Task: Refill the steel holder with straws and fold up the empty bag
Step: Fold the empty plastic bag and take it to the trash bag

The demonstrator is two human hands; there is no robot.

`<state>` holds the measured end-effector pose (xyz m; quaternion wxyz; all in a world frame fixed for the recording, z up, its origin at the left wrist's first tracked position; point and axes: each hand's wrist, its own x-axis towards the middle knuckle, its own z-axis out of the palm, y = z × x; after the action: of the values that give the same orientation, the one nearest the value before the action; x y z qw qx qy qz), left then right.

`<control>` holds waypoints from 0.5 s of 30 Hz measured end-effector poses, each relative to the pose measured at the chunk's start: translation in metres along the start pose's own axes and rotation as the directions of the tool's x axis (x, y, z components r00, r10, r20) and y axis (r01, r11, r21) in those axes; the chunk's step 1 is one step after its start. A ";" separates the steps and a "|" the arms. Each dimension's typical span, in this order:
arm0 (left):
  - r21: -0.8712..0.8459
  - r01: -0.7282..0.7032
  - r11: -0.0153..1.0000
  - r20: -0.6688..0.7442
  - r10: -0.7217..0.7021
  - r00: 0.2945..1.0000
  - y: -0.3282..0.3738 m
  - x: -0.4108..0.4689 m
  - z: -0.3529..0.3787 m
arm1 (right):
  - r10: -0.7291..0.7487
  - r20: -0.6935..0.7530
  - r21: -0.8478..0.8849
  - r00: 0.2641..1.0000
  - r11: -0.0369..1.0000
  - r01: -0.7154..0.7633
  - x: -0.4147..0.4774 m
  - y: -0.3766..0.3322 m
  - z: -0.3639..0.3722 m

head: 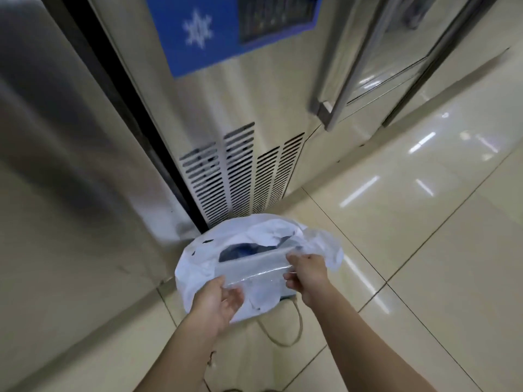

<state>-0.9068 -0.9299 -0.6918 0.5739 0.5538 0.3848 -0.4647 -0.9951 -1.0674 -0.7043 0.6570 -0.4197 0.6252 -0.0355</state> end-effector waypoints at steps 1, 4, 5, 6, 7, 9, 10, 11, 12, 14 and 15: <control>0.020 -0.030 0.999 -0.011 0.030 0.999 0.000 0.009 0.004 | -0.014 -0.012 -0.035 1.000 0.999 0.014 0.011 0.004 0.005; 0.391 -0.194 0.900 -0.049 0.231 0.972 -0.001 0.038 0.009 | -0.125 -0.054 -0.312 0.991 0.945 0.102 0.041 0.014 0.018; 0.668 -0.250 0.701 -0.021 0.354 0.935 -0.001 0.048 0.008 | -0.190 -0.060 -0.472 0.980 0.870 0.140 0.051 0.017 0.021; 0.885 -0.262 0.385 0.063 0.457 0.887 0.000 0.057 0.009 | -0.251 -0.042 -0.623 0.967 0.763 0.171 0.059 0.020 0.023; 0.974 -0.221 0.048 0.167 0.503 0.848 0.000 0.064 0.011 | -0.286 -0.014 -0.737 0.958 0.651 0.183 0.068 0.024 0.025; 0.945 -0.088 -0.315 0.235 0.467 0.852 0.004 0.071 0.019 | -0.313 0.032 -0.877 0.949 0.447 0.176 0.081 0.030 0.029; 0.914 -0.046 -0.402 0.234 0.431 0.871 0.003 0.076 0.024 | -0.331 0.057 -0.933 0.942 0.317 0.169 0.086 0.032 0.032; 0.881 -0.014 -0.472 0.228 0.398 0.889 0.003 0.079 0.030 | -0.347 0.091 -0.976 0.933 0.157 0.153 0.091 0.034 0.036; 0.849 -0.007 -0.529 0.246 0.382 0.891 0.002 0.085 0.035 | -0.352 0.130 -0.991 0.927 -0.009 0.136 0.094 0.036 0.039; 0.775 -0.019 -0.631 0.307 0.349 0.885 0.001 0.088 0.044 | -0.338 0.197 -0.966 0.920 -0.226 0.124 0.098 0.038 0.044; 0.777 -0.027 -0.629 0.325 0.365 0.872 0.003 0.085 0.046 | -0.323 0.222 -0.955 0.920 -0.264 0.137 0.094 0.036 0.046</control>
<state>-0.8843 -0.9851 -0.7683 -0.1706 0.8675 -0.3172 -0.3431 -0.9534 -1.0744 -0.8061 0.0280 -0.8776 0.3642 0.3104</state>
